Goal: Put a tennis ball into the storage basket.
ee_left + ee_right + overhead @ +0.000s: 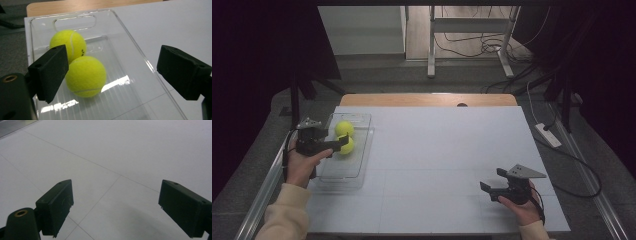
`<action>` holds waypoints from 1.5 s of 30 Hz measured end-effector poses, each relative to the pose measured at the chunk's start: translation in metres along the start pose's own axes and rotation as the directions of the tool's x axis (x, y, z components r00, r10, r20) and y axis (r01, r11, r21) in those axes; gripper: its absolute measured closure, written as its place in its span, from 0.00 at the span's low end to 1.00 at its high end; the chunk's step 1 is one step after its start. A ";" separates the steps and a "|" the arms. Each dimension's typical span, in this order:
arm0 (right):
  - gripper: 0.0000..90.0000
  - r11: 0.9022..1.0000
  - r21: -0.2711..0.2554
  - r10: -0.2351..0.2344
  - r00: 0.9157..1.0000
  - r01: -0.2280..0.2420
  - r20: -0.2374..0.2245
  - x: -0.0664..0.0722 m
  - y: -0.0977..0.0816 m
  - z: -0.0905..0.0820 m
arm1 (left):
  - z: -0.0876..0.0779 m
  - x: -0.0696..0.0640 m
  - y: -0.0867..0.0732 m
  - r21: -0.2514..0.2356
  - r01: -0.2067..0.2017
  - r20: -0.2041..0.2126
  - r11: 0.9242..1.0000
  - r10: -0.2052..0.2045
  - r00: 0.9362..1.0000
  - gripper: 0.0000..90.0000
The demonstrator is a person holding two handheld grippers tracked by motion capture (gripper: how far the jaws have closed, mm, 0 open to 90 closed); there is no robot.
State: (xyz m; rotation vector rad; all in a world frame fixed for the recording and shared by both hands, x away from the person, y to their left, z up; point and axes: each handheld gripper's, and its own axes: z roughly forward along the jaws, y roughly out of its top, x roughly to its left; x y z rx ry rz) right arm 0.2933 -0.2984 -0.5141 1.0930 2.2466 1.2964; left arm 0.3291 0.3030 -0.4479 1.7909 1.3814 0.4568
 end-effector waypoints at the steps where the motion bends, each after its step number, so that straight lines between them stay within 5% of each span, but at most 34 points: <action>1: 0.14 1.000 0.000 0.000 1.000 0.000 0.000 0.000 0.000 0.000 | 0.000 -0.001 0.000 -0.002 -0.005 0.006 1.000 0.005 1.000 0.13; 30: 0.14 1.000 -0.007 -0.004 1.000 0.004 0.010 0.001 -0.002 -0.008 | -0.012 -0.046 -0.021 -0.071 -0.070 0.114 0.995 0.078 0.990 0.13; 45: 0.14 1.000 -0.014 -0.002 1.000 0.002 0.019 -0.004 0.000 -0.008 | -0.008 -0.087 -0.049 -0.096 -0.124 0.192 0.988 0.141 0.971 0.13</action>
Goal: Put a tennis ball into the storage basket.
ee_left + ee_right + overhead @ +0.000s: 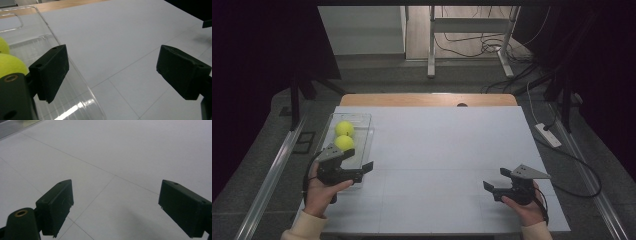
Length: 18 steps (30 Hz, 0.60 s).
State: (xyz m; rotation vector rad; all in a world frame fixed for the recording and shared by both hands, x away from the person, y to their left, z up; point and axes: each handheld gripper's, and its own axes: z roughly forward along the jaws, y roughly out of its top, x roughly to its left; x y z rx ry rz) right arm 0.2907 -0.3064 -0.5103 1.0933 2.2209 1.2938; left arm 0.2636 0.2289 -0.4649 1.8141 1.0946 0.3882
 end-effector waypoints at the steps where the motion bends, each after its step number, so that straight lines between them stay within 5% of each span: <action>1: 0.14 1.000 0.000 0.000 1.000 0.000 0.000 0.000 0.000 0.000 | 0.001 -0.001 -0.002 0.001 -0.001 0.005 1.000 0.001 1.000 0.13; 18: 0.14 1.000 -0.013 0.010 1.000 -0.009 0.015 -0.003 0.000 -0.004 | 0.009 -0.013 -0.017 -0.004 -0.023 0.039 1.000 0.024 0.999 0.12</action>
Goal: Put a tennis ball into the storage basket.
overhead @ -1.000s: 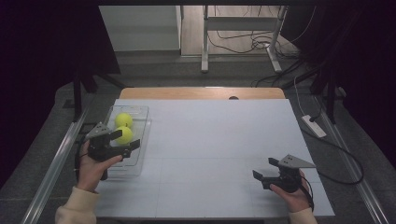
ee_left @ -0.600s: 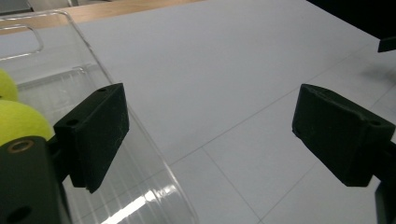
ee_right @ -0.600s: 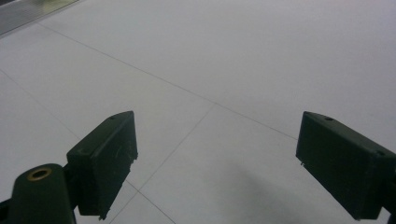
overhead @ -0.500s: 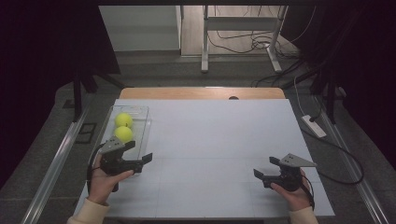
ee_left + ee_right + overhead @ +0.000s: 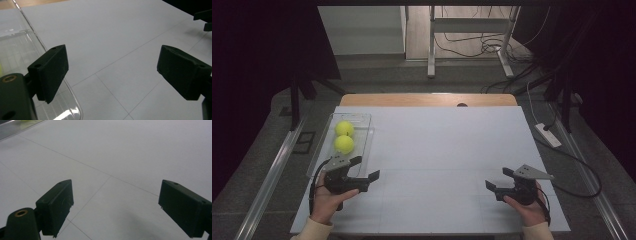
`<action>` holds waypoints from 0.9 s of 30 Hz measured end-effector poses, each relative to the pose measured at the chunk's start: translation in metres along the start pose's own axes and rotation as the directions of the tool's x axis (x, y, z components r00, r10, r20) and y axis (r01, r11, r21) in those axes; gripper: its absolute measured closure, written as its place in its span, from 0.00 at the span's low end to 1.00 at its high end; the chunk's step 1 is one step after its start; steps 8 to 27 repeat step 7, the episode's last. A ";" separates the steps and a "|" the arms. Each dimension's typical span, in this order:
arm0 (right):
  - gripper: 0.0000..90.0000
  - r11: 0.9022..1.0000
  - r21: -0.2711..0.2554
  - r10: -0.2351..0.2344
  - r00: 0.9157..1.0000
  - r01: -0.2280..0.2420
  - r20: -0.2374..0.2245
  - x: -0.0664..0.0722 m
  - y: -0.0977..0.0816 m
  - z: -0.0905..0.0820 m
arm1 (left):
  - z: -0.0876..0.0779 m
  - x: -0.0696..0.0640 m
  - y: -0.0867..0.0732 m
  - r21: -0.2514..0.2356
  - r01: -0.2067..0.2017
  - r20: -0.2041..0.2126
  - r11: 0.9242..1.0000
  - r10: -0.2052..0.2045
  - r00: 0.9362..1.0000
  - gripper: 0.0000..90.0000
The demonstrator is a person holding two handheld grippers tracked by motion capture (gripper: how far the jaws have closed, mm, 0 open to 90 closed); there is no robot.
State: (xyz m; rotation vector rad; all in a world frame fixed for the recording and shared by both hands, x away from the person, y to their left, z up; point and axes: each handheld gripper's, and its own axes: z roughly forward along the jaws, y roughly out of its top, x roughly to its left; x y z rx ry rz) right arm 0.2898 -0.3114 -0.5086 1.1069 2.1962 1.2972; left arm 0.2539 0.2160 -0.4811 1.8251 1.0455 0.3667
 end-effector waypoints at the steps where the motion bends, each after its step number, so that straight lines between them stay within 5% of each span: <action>1: 0.14 1.000 0.000 0.000 1.000 0.000 0.000 0.000 0.000 0.000 | 0.000 0.000 0.000 0.000 -0.001 -0.001 1.000 0.001 1.000 0.12; 27: 0.14 1.000 -0.001 -0.003 1.000 0.003 -0.001 0.000 0.000 0.000 | 0.001 -0.001 0.000 -0.005 -0.004 0.000 1.000 0.004 1.000 0.12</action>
